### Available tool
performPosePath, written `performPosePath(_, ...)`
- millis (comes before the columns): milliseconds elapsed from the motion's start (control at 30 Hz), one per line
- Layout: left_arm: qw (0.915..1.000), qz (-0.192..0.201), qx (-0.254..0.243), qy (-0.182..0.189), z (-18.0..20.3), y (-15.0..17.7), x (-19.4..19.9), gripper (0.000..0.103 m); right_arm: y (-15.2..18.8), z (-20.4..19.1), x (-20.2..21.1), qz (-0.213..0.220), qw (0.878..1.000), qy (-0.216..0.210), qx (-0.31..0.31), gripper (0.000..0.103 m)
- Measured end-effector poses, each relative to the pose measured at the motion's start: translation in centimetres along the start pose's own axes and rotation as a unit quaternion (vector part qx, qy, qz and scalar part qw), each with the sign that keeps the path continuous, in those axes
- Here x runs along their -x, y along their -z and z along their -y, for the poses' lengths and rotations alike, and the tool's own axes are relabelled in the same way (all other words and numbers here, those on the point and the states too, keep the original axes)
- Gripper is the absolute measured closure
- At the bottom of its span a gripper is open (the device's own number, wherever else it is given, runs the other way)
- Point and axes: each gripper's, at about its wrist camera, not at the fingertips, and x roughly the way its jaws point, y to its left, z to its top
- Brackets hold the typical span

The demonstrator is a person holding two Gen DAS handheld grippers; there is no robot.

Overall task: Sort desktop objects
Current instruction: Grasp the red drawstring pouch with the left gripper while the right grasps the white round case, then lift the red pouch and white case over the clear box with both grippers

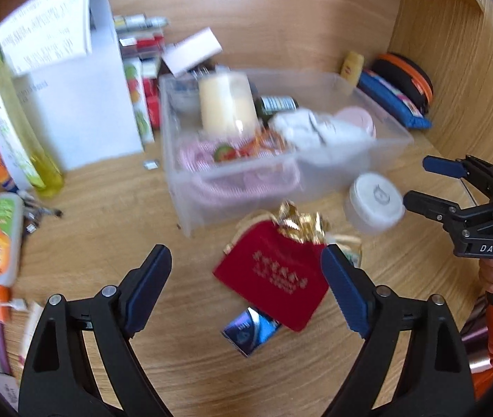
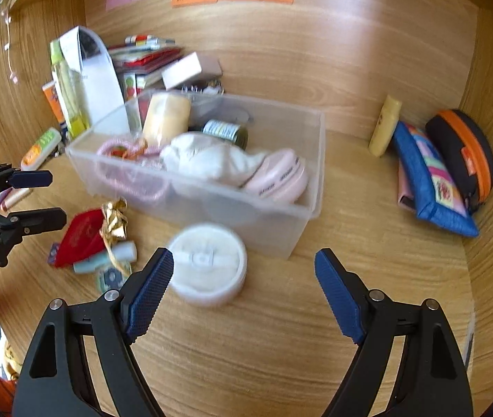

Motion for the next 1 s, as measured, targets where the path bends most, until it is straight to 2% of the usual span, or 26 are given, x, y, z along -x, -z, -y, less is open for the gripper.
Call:
performPosePath(233, 0.9991, -0.036, -0.012, 0.018, 1.1, 0.4, -2.7, 0.014, 0.6, -0.6, -1.7, -0.032, 0.999, -0.019, 0.005, 0.022)
performPosePath(300, 0.9988, -0.045, -0.009, 0.016, 1.2, 0.1, -3.4, 0.014, 0.6, -0.9, -2.2, -0.04, 0.999, -0.021, 0.007, 0.022)
performPosePath(433, 0.9978, -0.056, 0.003, 0.036, 1.0, -0.4, -4.1, 0.014, 0.5, -1.6, -3.3, -0.055, 0.998, -0.027, 0.018, 0.022)
performPosePath(567, 0.9968, -0.058, 0.01, 0.053, 0.6, -0.7, -4.5, 0.014, 0.3, -2.1, -4.2, -0.064, 0.997, -0.027, 0.026, 0.022)
performPosePath(733, 0.9978, -0.045, 0.006, 0.048, 0.4, -0.7, -4.2, 0.015, 0.2, -1.9, -4.9, -0.061, 0.997, -0.041, 0.014, 0.022)
performPosePath(767, 0.9981, -0.041, 0.005, 0.046, 0.3, -0.8, -4.1, 0.021, 0.2, -1.7, -4.9, -0.058, 0.997, -0.051, 0.01, 0.025)
performPosePath(800, 0.9983, -0.035, 0.004, 0.046, 0.3, -0.6, -3.8, 0.031, 0.2, -1.6, -4.8, -0.056, 0.997, -0.058, 0.007, 0.03)
performPosePath(833, 0.9984, -0.03, 0.002, 0.047, 0.3, -0.6, -3.5, 0.037, 0.2, -1.5, -4.8, -0.055, 0.997, -0.061, 0.004, 0.035)
performPosePath(867, 0.9984, -0.028, 0.0, 0.05, 0.4, -0.6, -3.3, 0.048, 0.3, -1.3, -4.8, -0.056, 0.996, -0.063, 0.003, 0.04)
performPosePath(900, 0.9985, -0.026, -0.001, 0.049, 0.4, -0.6, -3.1, 0.054, 0.1, -1.5, -5.0, -0.056, 0.996, -0.065, 0.002, 0.04)
performPosePath(967, 0.9988, -0.023, -0.002, 0.043, 0.4, -0.5, -2.9, 0.059, 0.1, -1.6, -4.9, -0.055, 0.996, -0.063, 0.003, 0.04)
performPosePath(1000, 0.999, -0.02, -0.002, 0.04, 0.4, -0.4, -2.7, 0.066, 0.1, -1.8, -4.9, -0.054, 0.997, -0.06, 0.006, 0.04)
